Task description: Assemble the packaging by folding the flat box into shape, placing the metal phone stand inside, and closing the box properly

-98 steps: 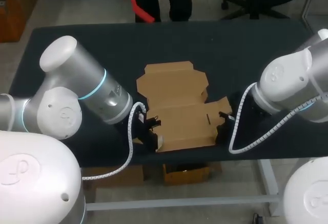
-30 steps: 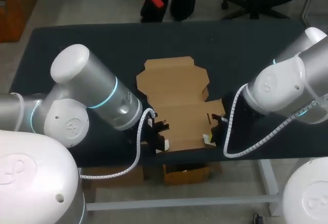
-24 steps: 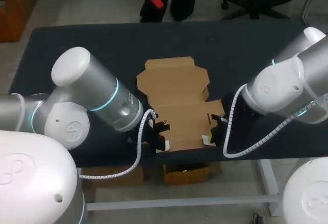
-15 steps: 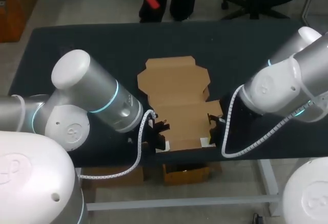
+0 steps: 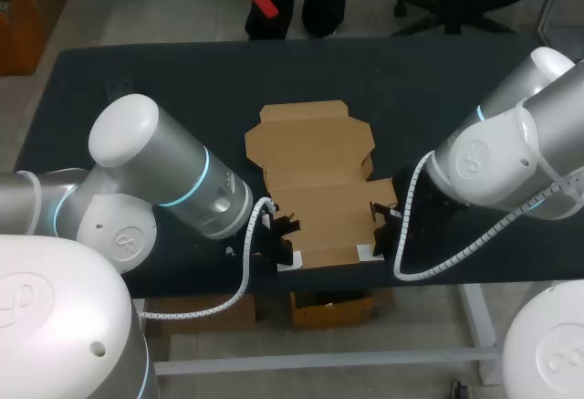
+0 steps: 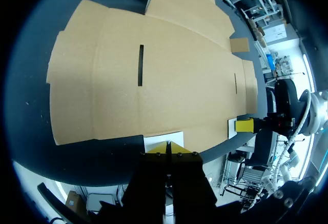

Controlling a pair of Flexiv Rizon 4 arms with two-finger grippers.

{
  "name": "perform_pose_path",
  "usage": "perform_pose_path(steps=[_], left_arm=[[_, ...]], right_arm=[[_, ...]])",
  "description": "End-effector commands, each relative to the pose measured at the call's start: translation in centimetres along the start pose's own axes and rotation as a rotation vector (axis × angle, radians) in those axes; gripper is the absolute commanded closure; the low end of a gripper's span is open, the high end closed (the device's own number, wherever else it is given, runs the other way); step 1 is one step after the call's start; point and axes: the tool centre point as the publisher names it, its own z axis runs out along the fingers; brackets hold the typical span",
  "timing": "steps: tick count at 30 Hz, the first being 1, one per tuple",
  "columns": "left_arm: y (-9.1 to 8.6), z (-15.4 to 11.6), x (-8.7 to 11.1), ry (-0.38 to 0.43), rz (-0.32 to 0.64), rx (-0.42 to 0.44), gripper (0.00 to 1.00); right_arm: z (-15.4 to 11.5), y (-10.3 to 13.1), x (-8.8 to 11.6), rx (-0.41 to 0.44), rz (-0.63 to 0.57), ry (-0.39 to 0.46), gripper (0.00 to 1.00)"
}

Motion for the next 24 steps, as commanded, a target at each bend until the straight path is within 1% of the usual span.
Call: perform_pose_path(steps=[1, 4, 8, 13, 17, 24], left_arm=[[0.7, -1.7, -0.5, -0.005, 0.002, 0.038, 1.0], [0.6, -2.7, -0.8, -0.011, 0.002, 0.059, 1.0], [0.3, -3.9, -1.1, -0.014, -0.001, 0.066, 1.0], [-0.2, -5.3, -1.4, -0.007, 0.0, 0.051, 1.0], [-0.5, -5.9, -1.7, -0.011, -0.003, 0.051, 1.0], [-0.8, -6.9, -2.4, -0.015, -0.005, 0.037, 1.0]], right_arm=[[-1.3, -0.6, -0.7, -0.035, 0.003, 0.025, 1.0], [-2.4, -0.6, -0.9, -0.061, 0.011, 0.039, 1.0], [-3.7, -0.5, -1.2, -0.084, 0.019, 0.069, 1.0], [-5.1, -0.4, -1.8, -0.105, 0.038, 0.099, 1.0], [-5.9, -0.4, -2.2, -0.119, 0.048, 0.109, 1.0], [-7.7, -0.1, -3.7, -0.131, 0.082, 0.155, 1.0]])
